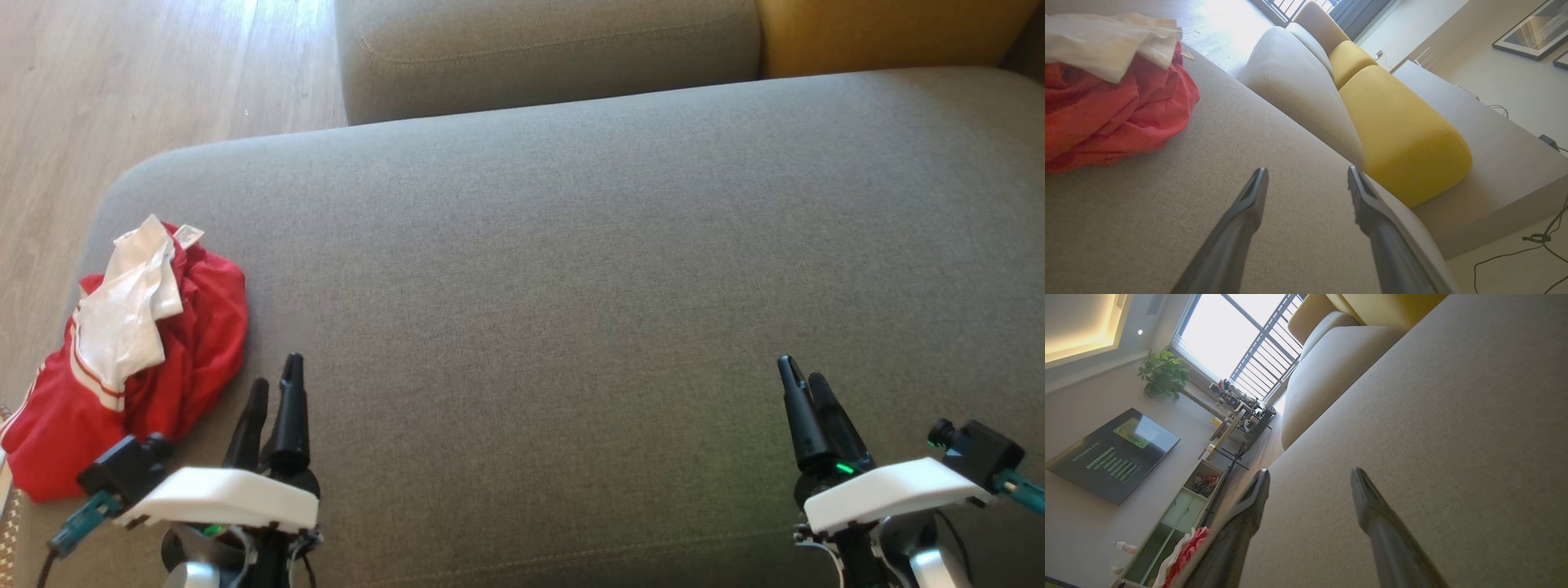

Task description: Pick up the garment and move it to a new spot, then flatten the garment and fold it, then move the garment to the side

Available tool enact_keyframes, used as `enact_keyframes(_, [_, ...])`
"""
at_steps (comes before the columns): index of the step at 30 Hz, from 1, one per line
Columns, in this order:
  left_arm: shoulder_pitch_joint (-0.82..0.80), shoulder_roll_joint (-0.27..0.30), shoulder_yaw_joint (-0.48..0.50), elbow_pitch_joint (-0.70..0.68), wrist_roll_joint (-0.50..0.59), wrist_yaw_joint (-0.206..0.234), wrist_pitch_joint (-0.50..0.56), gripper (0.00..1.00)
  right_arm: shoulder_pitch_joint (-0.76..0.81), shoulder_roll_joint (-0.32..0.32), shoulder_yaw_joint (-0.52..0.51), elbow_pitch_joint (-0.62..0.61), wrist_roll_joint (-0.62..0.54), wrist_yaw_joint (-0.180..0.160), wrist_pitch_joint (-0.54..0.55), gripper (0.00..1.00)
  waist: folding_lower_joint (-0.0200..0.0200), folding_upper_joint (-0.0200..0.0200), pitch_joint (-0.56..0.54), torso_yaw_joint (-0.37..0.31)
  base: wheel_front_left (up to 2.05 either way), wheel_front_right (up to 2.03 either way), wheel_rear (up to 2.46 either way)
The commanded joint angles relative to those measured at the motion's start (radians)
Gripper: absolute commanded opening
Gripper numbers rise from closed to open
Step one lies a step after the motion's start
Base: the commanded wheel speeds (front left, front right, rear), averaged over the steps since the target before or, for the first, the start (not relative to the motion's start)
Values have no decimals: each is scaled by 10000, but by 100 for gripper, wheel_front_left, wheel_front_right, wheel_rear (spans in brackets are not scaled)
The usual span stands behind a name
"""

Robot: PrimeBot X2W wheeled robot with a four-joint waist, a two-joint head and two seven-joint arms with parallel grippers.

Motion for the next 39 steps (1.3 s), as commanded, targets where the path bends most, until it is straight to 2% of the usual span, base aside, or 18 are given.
enact_keyframes(1, [-356, 151, 49, -445, 381, 79, -144, 100, -306, -3, 187, -430, -364, 0, -144, 100, 0, 0, -24, -15, 0, 0, 0])
enact_keyframes(13, [-232, 281, -316, -565, 1854, 395, -474, 100, -197, 9, 593, -530, -1850, 0, -471, 100, 0, 0, -246, -123, 0, 0, 0])
enact_keyframes(28, [134, 258, -433, -551, 3472, 20, -886, 100, -57, 23, 635, -758, -3714, 0, -879, 100, 0, 0, -312, -133, 0, 0, 0])
enact_keyframes(39, [280, 195, -517, -987, 4959, 111, -1161, 100, 36, 33, 640, -1054, -4906, 0, -1152, 100, 0, 0, -268, -108, 0, 0, 0])
